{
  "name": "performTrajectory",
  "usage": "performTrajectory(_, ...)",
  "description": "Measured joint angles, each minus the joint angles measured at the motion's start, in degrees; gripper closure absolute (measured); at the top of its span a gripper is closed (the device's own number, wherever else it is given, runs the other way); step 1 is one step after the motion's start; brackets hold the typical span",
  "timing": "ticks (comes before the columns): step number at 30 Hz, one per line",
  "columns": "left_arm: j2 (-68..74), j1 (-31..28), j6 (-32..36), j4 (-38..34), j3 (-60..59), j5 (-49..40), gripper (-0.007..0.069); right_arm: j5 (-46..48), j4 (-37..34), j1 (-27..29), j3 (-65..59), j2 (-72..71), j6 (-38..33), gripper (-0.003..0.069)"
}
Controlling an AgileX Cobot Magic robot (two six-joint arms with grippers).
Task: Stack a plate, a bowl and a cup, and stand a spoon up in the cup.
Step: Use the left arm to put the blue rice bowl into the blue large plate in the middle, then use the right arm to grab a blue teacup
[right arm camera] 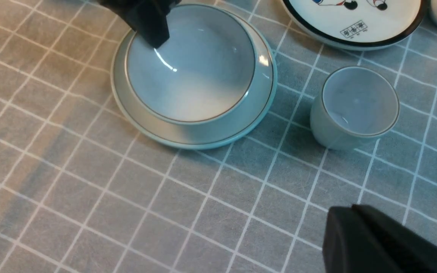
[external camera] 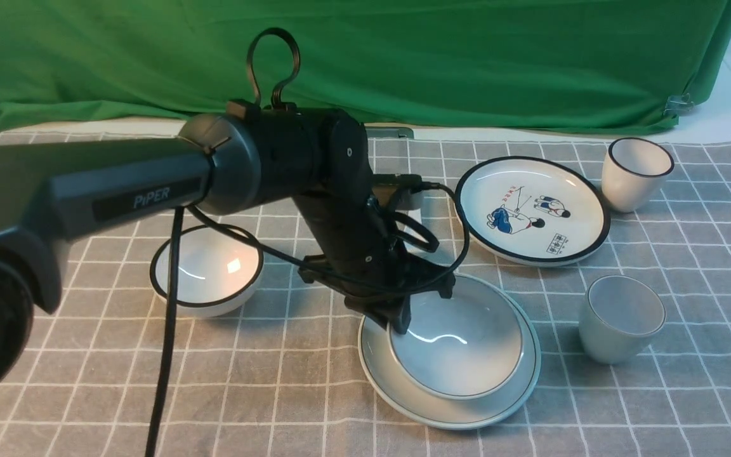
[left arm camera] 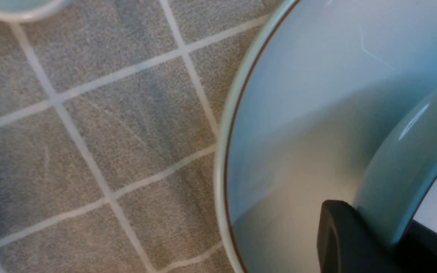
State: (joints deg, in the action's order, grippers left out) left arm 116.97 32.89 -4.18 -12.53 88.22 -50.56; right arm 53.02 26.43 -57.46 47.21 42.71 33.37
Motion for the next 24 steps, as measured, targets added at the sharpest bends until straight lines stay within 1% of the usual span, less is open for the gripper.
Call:
performTrajectory(2, 0.0, 0.0, -0.55, 0.74, 0.0, -0.07, 0.0568, 0.0, 0.49, 0.0, 0.0, 0.0, 0.05, 0.0624)
performTrajectory(5, 0.0, 0.0, -0.66, 0.8, 0.02, -0.07, 0.0515, 0.63, 3.38, 0.0, 0.0, 0.0, 0.4, 0.0624)
performTrajectory(8, 0.0, 0.0, -0.66, 0.85, 0.02, 0.18, 0.0442, 3.16, 8.35, 0.07, 0.0, 0.0, 3.48, 0.0624)
performTrajectory(9, -0.06, 0.0, -0.66, 0.85, 0.13, 0.31, 0.0404, 6.15, 12.45, 0.42, 0.32, 0.05, 6.04, 0.0624)
performTrajectory(10, -0.06, 0.0, -0.66, 0.85, 0.38, 0.08, 0.0379, 8.13, 15.26, 0.91, 0.79, 0.15, 7.13, 0.0624)
performTrajectory(11, -0.13, 0.0, -0.66, 1.01, 1.08, -0.63, 0.0342, 11.3, 18.28, 2.53, 2.4, 0.36, 8.24, 0.0627)
performTrajectory(13, -0.7, 0.0, -0.66, 1.97, 2.93, -3.0, 0.0313, 11.69, 20.0, 4.72, 4.69, 0.63, 8.54, 0.064)
performTrajectory(15, -1.3, 0.0, -0.71, 2.81, 4.0, -4.45, 0.0312, 11.74, 20.0, 6.15, 6.38, 0.71, 8.0, 0.0642)
performTrajectory(17, -4.42, 0.0, -0.71, 5.07, 6.33, -7.38, 0.036, 11.68, 16.02, 10.41, 11.38, 1.22, 4.33, 0.0643)
performTrajectory(19, -7.21, 0.0, -0.45, 5.73, 6.7, -7.89, 0.0428, 11.68, 12.46, 12.05, 13.21, 1.91, 1.64, 0.0643)
performTrajectory(21, -11.34, 0.0, 0.05, 6.28, 6.83, -8.12, 0.0531, 11.68, 6.2, 13.82, 14.53, 3.32, -2.43, 0.0643)
performTrajectory(22, -13.99, 0.0, 0.88, 6.29, 6.83, -8.31, 0.0578, 11.68, 1.95, 14.53, 14.78, 4.87, -5.88, 0.0643)
performTrajectory(23, -15.76, 0.0, 1.26, 6.41, 6.83, -8.4, 0.0594, 11.68, -0.82, 14.91, 14.84, 6.05, -7.94, 0.0643)
performTrajectory(24, -16.21, 0.0, 1.27, 6.41, 6.83, -8.39, 0.0596, 11.68, -1.52, 15.0, 14.84, 6.37, -8.55, 0.0643)
